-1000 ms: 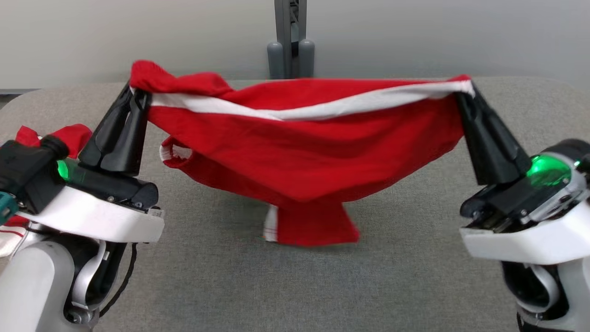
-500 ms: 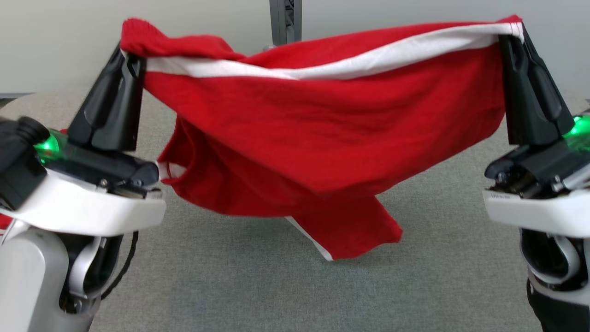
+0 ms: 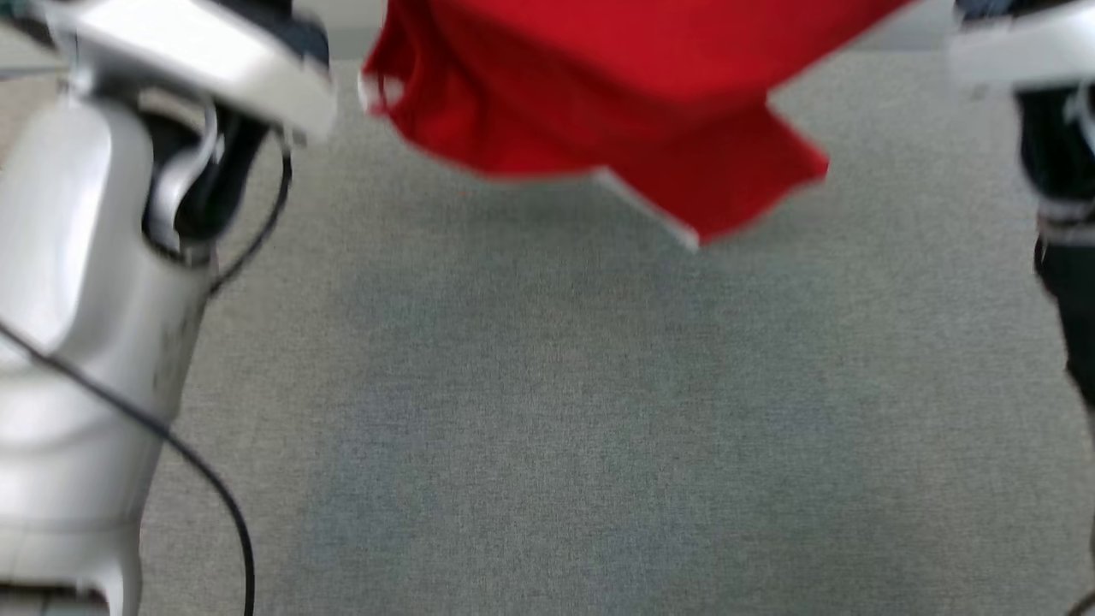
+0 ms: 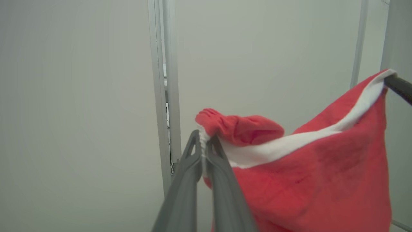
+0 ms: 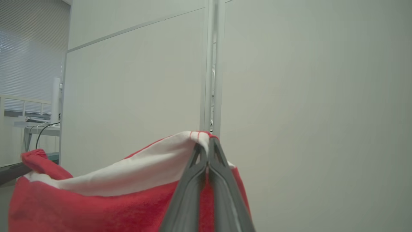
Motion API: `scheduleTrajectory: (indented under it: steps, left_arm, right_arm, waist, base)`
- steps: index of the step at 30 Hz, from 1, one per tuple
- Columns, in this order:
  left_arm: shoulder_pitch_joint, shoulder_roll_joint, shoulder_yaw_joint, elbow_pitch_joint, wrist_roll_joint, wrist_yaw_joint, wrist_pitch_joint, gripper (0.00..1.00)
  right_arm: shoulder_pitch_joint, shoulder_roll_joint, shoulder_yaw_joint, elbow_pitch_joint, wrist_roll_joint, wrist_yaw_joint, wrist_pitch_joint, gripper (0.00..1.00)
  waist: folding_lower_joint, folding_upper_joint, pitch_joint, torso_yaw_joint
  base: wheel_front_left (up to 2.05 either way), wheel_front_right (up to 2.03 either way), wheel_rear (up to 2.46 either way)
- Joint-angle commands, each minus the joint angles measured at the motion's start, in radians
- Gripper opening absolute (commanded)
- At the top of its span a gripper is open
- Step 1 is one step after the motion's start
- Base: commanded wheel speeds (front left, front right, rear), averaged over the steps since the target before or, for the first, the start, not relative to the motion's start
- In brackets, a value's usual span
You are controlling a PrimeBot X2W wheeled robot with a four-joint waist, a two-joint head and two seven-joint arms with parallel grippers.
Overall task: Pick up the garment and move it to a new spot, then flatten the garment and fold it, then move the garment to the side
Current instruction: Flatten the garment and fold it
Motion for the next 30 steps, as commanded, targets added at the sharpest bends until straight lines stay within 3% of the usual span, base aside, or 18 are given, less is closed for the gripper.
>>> scheduleTrajectory:
  steps: [1,6,10,14,21,26,30]
  left_arm:
    - [-0.061,-0.012,0.000,0.049,-0.007,-0.012,-0.010,0.00]
    - [-0.347,-0.065,-0.006,0.391,-0.009,-0.047,-0.060,0.00]
    - [-0.469,-0.093,0.006,0.590,-0.015,-0.054,-0.134,0.00]
    - [-0.518,-0.120,-0.017,0.739,-0.017,-0.065,-0.186,0.00]
    - [-0.420,-0.165,-0.097,0.823,-0.050,-0.073,-0.278,0.00]
    - [-0.260,-0.169,-0.127,0.777,-0.073,-0.073,-0.305,0.00]
    - [-0.146,-0.153,-0.088,0.677,-0.054,-0.073,-0.307,0.00]
  right_arm:
    - [-0.048,-0.006,0.007,0.037,0.004,0.000,-0.019,0.00]
    - [-0.325,-0.003,0.053,0.331,0.000,0.000,-0.100,0.00]
    - [-0.448,0.033,0.048,0.535,0.016,0.000,-0.133,0.00]
    - [-0.495,0.071,0.093,0.662,0.030,0.000,-0.142,0.00]
    - [-0.354,0.070,0.159,0.636,0.138,0.000,-0.144,0.00]
    - [-0.145,0.044,0.182,0.538,0.228,0.000,-0.144,0.00]
    - [-0.018,0.031,0.201,0.478,0.263,0.000,-0.144,0.00]
  waist:
    - [0.0000,0.0000,0.046,0.006]
    - [0.0000,0.0000,0.129,-0.005]
    - [0.0000,0.0000,0.146,-0.014]
    - [0.0000,0.0000,0.174,-0.023]
    - [0.0000,0.0000,0.211,-0.011]
    - [0.0000,0.0000,0.204,-0.007]
    - [0.0000,0.0000,0.195,-0.005]
  base:
    - [0.00,0.00,0.00]
    - [0.00,0.00,0.00]
    - [0.00,0.00,0.00]
    - [0.00,0.00,0.00]
    - [0.00,0.00,0.00]
    - [0.00,0.00,0.00]
    - [0.00,0.00,0.00]
